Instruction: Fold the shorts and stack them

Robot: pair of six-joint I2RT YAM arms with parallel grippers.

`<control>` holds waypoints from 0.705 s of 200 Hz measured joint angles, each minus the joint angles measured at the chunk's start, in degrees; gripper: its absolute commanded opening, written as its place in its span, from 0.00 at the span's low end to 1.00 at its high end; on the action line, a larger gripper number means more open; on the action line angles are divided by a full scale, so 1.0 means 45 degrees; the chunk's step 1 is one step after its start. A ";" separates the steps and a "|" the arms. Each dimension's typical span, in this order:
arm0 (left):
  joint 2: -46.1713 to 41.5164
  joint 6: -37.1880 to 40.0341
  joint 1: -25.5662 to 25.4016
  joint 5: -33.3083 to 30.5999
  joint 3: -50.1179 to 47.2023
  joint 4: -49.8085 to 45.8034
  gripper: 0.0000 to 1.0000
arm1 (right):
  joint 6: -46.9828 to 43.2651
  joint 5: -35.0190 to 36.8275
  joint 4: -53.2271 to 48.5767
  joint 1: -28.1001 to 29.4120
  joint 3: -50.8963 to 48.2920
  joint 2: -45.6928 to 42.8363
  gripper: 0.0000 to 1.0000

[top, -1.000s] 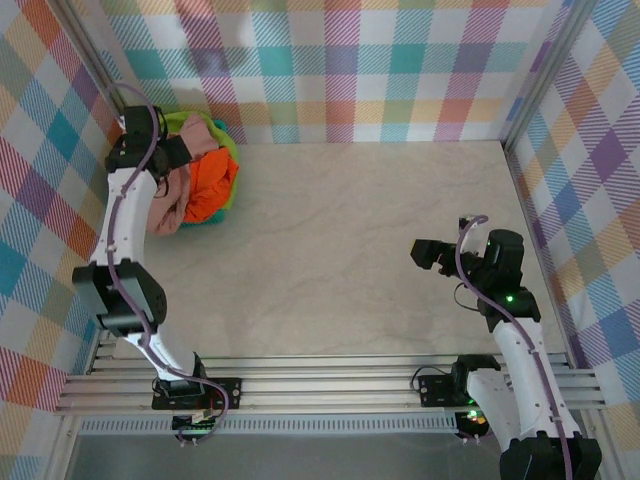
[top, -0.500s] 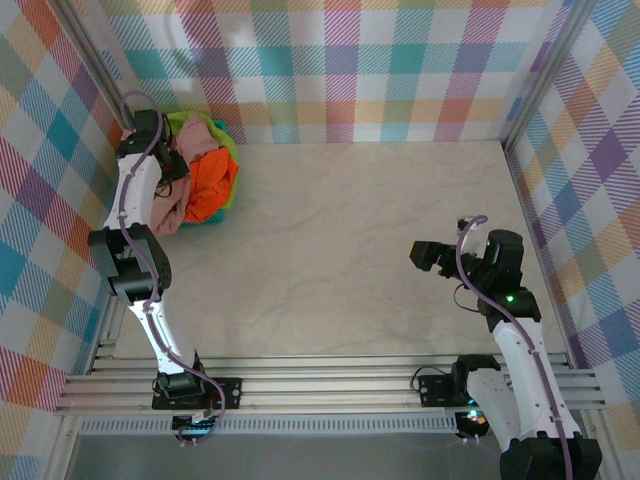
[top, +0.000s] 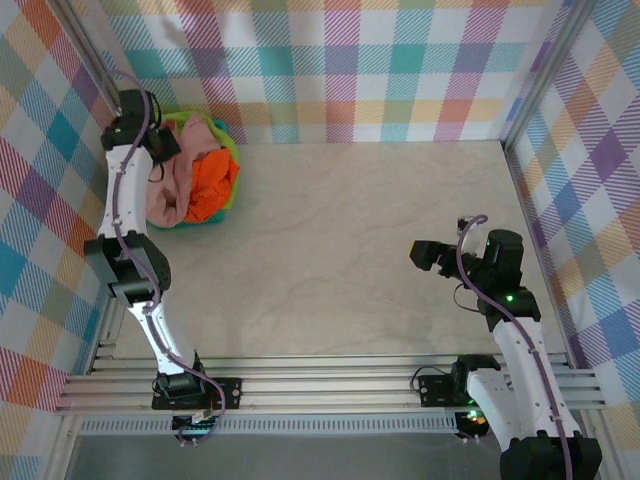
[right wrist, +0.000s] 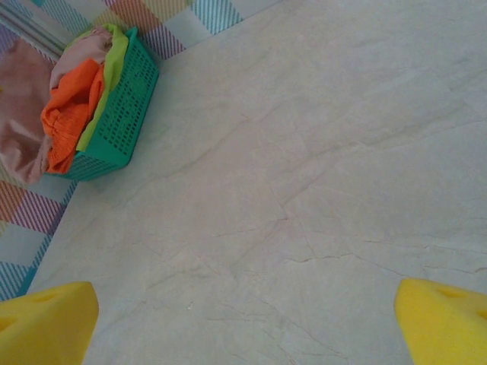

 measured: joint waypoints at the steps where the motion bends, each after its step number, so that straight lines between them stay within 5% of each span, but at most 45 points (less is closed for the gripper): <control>1: -0.0034 -0.0034 0.0000 0.0024 0.0073 -0.0010 0.00 | 0.0005 -0.0005 0.0005 0.0000 0.0000 0.0000 0.99; 80: -0.3531 -0.3347 -0.0325 0.2773 0.2195 0.2885 0.00 | 0.0520 -0.0185 0.0529 0.0000 0.0000 0.0277 0.99; 141: -0.1039 -0.4741 -0.4347 0.4357 0.6105 0.4517 0.00 | 0.0903 0.0034 0.0767 0.0000 0.0277 0.0291 1.00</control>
